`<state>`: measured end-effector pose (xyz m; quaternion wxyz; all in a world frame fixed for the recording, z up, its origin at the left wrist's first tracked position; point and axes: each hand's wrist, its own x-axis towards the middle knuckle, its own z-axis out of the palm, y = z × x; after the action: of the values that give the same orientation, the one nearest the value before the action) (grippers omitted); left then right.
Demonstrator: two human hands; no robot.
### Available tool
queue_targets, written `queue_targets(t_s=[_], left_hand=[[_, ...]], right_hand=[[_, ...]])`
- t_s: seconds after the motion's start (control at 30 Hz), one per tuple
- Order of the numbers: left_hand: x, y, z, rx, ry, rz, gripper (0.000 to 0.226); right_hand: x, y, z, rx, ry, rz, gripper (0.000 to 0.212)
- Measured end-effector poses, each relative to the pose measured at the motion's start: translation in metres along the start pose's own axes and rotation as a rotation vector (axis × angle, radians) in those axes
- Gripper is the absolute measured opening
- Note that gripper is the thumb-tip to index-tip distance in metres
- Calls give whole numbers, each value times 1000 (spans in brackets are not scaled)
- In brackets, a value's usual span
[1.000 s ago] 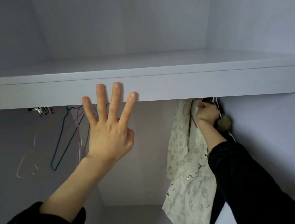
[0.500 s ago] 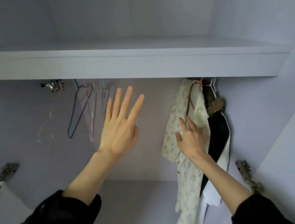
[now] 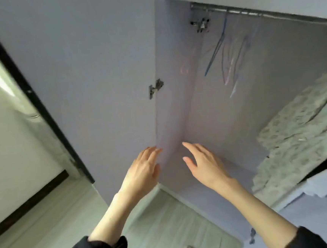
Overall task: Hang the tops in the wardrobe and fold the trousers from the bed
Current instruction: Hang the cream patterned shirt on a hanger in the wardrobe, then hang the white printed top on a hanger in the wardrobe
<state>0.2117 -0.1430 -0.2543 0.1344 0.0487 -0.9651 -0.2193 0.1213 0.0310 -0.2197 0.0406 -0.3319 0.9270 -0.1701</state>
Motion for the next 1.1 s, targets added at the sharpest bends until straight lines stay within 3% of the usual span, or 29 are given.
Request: queue_targets(t_s=[0.1,0.4,0.6,0.87,1.1], left_hand=[[-73,-47,-26,-3,51,-152,46],[-277,-183,-104,-22,305,-820,46],[-370,-259,-158,59,453,-1209,48],[-431,-307,-219,103,710,-1603,46],[-510,-315,-249,144,964,-1933,45]], right_hand=[[1,-69,42,52,-98,-160,44],[21,-296,174,119,-511,-675,42],[59,-464,244,102,-637,-1037,44],[76,-639,302,66,-808,-1419,45],[34,-765,349,20,-996,-1762,44]])
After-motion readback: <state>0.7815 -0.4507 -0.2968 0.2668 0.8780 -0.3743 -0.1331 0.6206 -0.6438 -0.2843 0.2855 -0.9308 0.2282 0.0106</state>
